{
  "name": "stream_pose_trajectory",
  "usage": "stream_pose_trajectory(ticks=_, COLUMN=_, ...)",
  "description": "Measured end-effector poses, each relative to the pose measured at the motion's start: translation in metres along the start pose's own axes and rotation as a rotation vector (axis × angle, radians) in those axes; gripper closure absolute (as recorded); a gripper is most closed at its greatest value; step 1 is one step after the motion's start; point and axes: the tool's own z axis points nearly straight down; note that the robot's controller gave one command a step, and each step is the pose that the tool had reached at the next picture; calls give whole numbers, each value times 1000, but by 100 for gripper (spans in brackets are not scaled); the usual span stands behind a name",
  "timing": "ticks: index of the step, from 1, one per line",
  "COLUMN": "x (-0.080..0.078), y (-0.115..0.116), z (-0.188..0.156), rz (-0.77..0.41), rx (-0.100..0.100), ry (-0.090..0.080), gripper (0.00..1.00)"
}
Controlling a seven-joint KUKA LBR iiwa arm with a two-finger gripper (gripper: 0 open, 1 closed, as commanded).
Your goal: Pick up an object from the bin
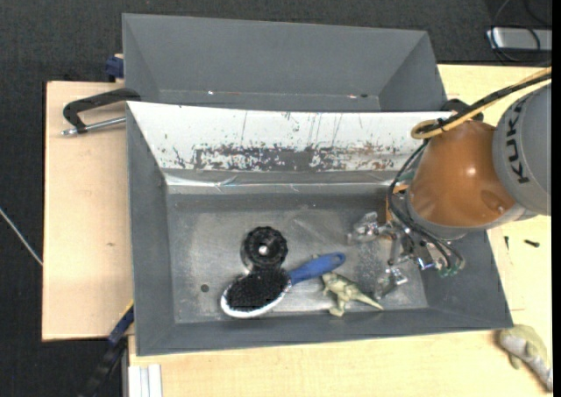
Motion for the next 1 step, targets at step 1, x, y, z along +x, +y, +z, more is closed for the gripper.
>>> stream_pose_trajectory(ticks=1, x=-17, y=50, z=0, rz=-205, rx=-2, ry=2, gripper=0)
